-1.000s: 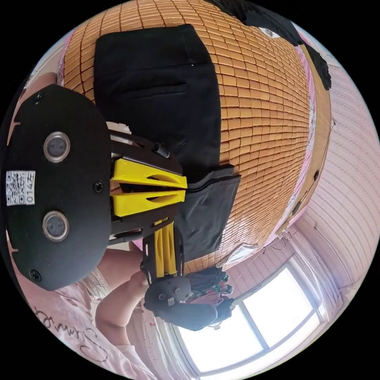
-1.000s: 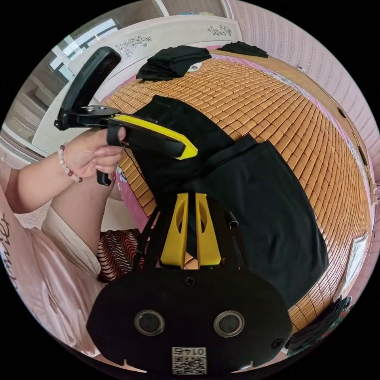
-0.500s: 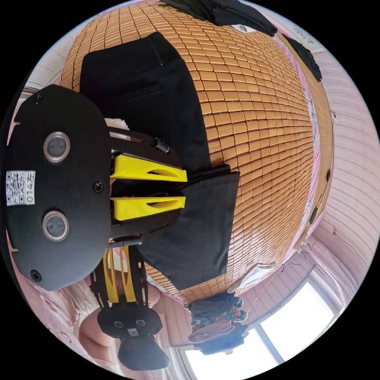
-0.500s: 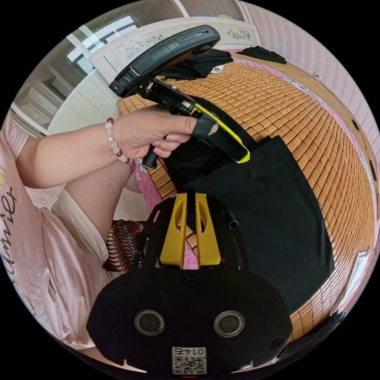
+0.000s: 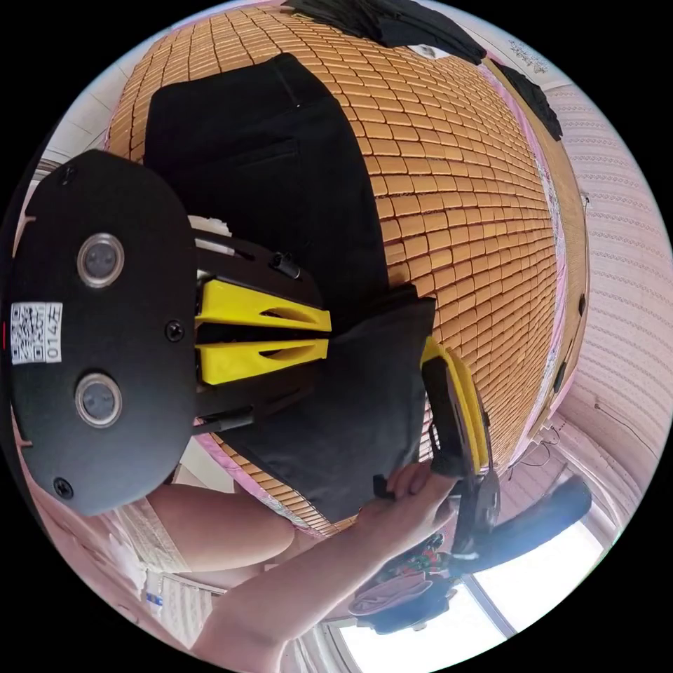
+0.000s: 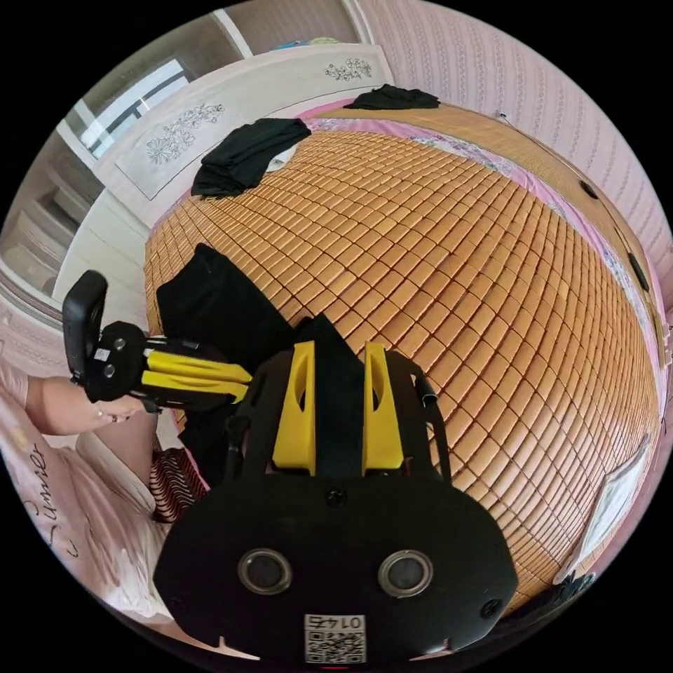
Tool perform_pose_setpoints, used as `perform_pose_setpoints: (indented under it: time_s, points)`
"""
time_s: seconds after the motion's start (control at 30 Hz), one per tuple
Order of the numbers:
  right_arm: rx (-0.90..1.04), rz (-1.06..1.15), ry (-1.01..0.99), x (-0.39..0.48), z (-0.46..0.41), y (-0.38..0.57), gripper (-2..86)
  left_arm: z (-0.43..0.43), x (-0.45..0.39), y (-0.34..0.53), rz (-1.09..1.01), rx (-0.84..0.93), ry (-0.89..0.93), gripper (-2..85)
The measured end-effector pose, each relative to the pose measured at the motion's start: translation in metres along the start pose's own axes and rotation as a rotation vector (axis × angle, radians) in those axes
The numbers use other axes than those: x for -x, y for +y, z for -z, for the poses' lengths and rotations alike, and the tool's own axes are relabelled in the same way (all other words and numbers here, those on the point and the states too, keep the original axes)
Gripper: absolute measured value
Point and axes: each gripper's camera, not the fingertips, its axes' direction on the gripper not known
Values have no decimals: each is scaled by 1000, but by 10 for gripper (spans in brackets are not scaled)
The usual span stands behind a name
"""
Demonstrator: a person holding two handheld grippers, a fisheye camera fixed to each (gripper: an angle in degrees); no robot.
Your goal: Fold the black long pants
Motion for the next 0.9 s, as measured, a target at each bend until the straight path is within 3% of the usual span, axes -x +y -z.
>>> perform_pose_setpoints:
  time_s: [0.37, 0.63, 0.77, 0.9]
  points:
    - [-79, 259, -114, 8, 37, -38, 1, 30, -14, 48, -2, 43, 90, 65]
    - [20, 181, -87, -10, 8, -83, 31, 24, -23, 67, -10, 77, -10, 46]
    - [96, 168, -97, -12, -3, -105, 105, 37, -24, 75, 22, 45, -25, 48]
    - [102, 239, -100, -5, 0, -117, 50, 48, -22, 87, 34, -3, -64, 78]
